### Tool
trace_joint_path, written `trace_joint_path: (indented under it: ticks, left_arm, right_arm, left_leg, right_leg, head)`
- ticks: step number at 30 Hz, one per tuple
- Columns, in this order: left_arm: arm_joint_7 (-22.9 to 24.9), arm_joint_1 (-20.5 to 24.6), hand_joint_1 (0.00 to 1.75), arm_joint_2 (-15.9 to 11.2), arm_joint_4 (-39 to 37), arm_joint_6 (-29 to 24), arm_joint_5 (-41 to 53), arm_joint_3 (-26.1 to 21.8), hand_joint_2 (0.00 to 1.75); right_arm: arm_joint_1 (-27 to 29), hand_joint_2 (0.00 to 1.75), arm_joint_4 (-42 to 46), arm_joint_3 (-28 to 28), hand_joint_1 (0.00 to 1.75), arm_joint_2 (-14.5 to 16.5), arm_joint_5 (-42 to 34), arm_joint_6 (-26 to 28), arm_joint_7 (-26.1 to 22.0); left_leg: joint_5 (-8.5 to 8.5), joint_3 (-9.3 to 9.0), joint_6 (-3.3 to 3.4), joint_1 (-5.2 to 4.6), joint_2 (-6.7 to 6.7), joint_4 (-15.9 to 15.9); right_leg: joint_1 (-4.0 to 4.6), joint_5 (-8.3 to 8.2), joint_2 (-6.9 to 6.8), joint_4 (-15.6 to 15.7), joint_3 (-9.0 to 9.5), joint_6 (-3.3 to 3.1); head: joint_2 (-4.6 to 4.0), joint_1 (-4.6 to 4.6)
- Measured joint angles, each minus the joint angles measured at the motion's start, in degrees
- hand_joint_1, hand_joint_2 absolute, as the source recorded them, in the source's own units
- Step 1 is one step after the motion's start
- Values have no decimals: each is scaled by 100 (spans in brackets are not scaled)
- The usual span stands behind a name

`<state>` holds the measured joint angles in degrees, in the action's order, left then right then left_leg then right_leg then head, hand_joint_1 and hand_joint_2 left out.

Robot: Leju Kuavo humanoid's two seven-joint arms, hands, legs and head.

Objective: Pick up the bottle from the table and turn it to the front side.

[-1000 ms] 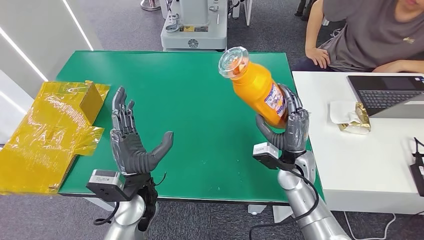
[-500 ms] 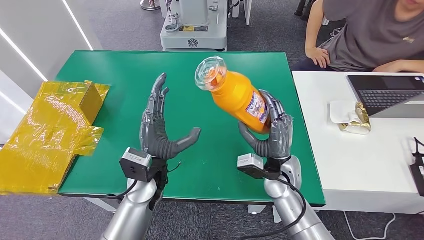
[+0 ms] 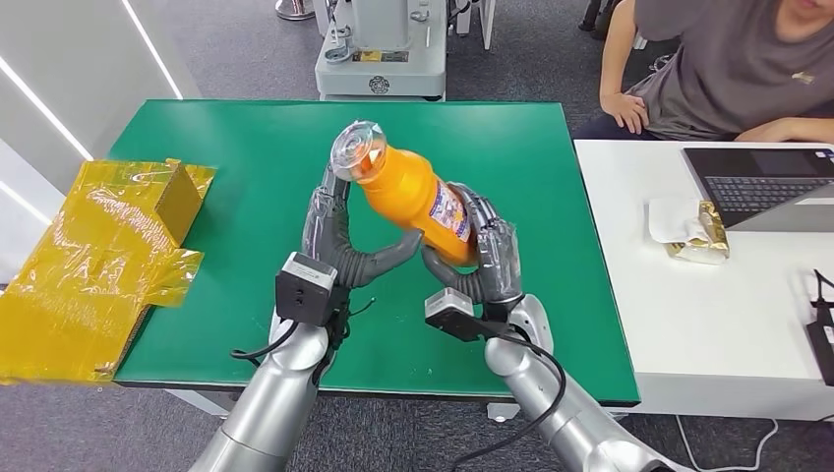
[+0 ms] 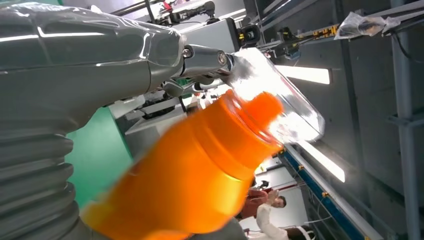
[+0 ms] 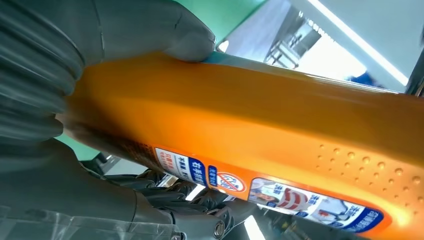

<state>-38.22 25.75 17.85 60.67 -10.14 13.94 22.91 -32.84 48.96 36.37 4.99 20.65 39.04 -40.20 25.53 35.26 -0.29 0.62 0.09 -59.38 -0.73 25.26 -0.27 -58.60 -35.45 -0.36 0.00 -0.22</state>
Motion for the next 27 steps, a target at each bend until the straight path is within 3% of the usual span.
trace_joint_path:
  ticks: [7, 14, 27]
  left_arm:
    - [36, 74, 0, 21, -80, 2, -21, -2, 175]
    - [51, 80, 0, 17, -124, 11, -58, -33, 175]
    - [56, 123, 0, 16, -163, 20, -58, -37, 175]
  right_arm:
    - [-379, 175, -620, 442, 175, 186, 19, 9, 1]
    - [-619, 175, -944, 431, 175, 242, 416, 13, 44]
    - [-822, 175, -1241, 421, 175, 330, 459, 13, 53]
  left_leg:
    - [0, 1, 0, 0, -1, 0]
    - [0, 1, 0, -1, -1, -1]
    - [0, 1, 0, 0, -1, -1]
  right_leg:
    - [0, 1, -1, 0, -1, 0]
    - [-1, 0, -1, 1, 0, 0]
    - [0, 0, -1, 0, 0, 0]
  head:
    - [0, 1]
    - [0, 1]
    - [0, 0]
